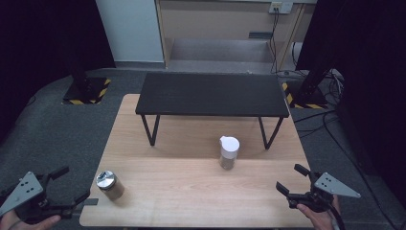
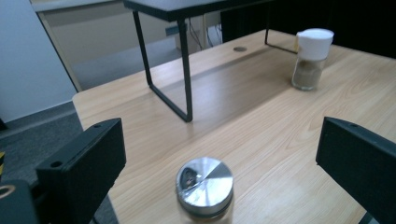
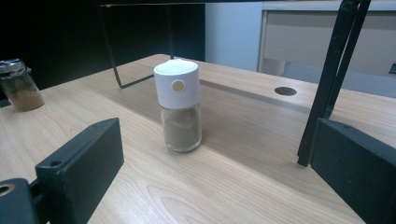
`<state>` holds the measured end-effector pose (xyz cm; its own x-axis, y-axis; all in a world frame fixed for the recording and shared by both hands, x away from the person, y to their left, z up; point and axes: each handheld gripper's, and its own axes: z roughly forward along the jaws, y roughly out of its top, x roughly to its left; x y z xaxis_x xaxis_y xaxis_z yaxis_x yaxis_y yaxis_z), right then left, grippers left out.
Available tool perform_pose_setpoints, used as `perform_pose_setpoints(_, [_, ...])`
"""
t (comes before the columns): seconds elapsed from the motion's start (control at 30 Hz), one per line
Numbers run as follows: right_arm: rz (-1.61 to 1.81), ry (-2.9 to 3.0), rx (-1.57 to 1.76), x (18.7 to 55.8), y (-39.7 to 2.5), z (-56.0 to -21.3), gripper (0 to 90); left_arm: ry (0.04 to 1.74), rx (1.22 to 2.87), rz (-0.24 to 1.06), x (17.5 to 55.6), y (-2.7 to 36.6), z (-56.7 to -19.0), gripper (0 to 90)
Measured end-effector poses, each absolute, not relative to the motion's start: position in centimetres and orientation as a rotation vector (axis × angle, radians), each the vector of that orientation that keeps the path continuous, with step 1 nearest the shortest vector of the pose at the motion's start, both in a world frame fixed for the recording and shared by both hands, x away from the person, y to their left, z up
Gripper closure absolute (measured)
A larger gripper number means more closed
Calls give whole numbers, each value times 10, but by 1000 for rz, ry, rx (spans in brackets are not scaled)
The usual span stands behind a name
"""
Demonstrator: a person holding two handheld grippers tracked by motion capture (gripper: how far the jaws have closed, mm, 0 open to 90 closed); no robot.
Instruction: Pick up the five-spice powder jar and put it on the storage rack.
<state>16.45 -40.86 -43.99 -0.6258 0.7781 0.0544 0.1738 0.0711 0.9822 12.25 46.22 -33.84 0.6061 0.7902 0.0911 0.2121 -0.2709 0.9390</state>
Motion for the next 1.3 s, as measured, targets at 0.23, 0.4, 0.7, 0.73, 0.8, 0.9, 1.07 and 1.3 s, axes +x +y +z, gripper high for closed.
perform_pose_setpoints(0.23, [1588, 1854, 947, 164, -409, -440, 34, 830, 1864, 645, 143, 472, -344, 7])
perform_pose_setpoints(0.4, [1587, 1855, 949, 165, -408, -440, 34, 832, 1910, 620, 154, 474, -350, 17])
perform_pose_setpoints(0.7, [1587, 1851, 949, 164, -409, -440, 35, 843, 1948, 586, 172, 472, -375, 29])
perform_pose_setpoints(0.73, [1586, 1852, 950, 164, -409, -440, 35, 842, 1947, 582, 173, 472, -378, 32])
perform_pose_setpoints(0.8, [1585, 1853, 950, 164, -408, -440, 35, 835, 1957, 581, 176, 470, -383, 36])
perform_pose_setpoints(0.9, [1583, 1853, 951, 164, -408, -440, 34, 841, 1952, 565, 180, 469, -390, 43])
perform_pose_setpoints(1.07, [1583, 1852, 952, 164, -408, -440, 35, 835, 1958, 544, 189, 466, -399, 72])
perform_pose_setpoints(1.3, [1582, 1853, 954, 164, -408, -440, 35, 819, 1919, 502, 199, 466, -416, 160])
